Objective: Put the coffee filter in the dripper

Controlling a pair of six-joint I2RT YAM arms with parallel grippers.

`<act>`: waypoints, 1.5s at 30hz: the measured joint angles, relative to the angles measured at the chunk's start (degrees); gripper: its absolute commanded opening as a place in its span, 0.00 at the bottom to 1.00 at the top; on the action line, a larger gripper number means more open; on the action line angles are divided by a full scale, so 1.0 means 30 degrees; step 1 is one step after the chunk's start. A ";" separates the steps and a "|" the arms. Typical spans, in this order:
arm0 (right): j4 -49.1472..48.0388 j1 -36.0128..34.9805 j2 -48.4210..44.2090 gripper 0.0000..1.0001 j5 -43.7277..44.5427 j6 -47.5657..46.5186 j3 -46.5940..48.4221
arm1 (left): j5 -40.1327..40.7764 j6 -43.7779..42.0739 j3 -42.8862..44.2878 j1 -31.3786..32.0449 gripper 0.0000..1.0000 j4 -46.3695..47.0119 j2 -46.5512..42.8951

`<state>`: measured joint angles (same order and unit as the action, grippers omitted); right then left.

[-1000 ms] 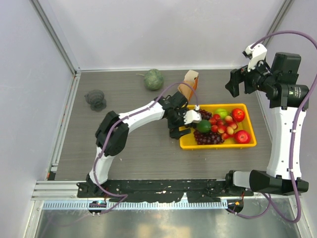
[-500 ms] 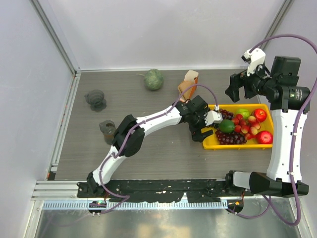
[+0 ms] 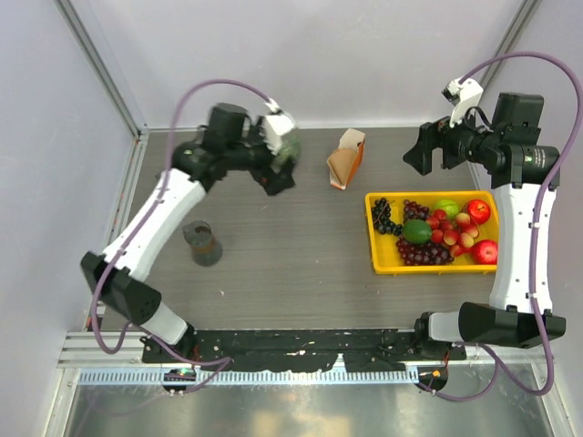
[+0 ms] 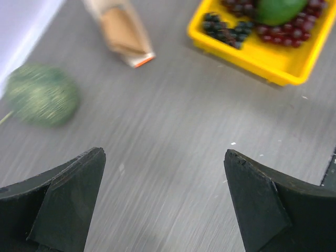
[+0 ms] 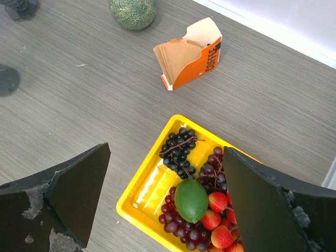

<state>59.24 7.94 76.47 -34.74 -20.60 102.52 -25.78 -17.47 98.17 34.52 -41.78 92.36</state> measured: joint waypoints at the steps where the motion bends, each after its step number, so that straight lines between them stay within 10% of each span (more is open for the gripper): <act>1: -0.0095 -0.0007 0.0138 0.96 -0.0124 0.0095 0.0000 | -0.0007 0.0182 0.0000 -0.1173 0.99 -0.0168 -0.0787; 10: -0.0452 -0.0386 0.0597 0.95 -0.0350 0.0437 -0.0321 | -0.1574 -0.1457 -0.4459 -0.9107 1.00 -0.3563 -0.4969; 22: -0.0474 -0.0721 0.1071 0.95 -0.0401 0.0459 -0.0401 | -0.1851 -1.3471 -0.9122 -2.0757 0.96 -0.9712 -0.5690; 45: -0.0284 -0.1326 0.1093 0.95 0.0117 0.0561 -0.0393 | -0.3104 -2.2345 -1.1650 -1.6495 0.87 -0.6863 -0.2055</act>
<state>58.39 3.97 79.75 -34.39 -18.92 101.34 -35.09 -84.51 63.22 -14.96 -62.37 86.19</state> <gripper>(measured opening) 0.955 0.884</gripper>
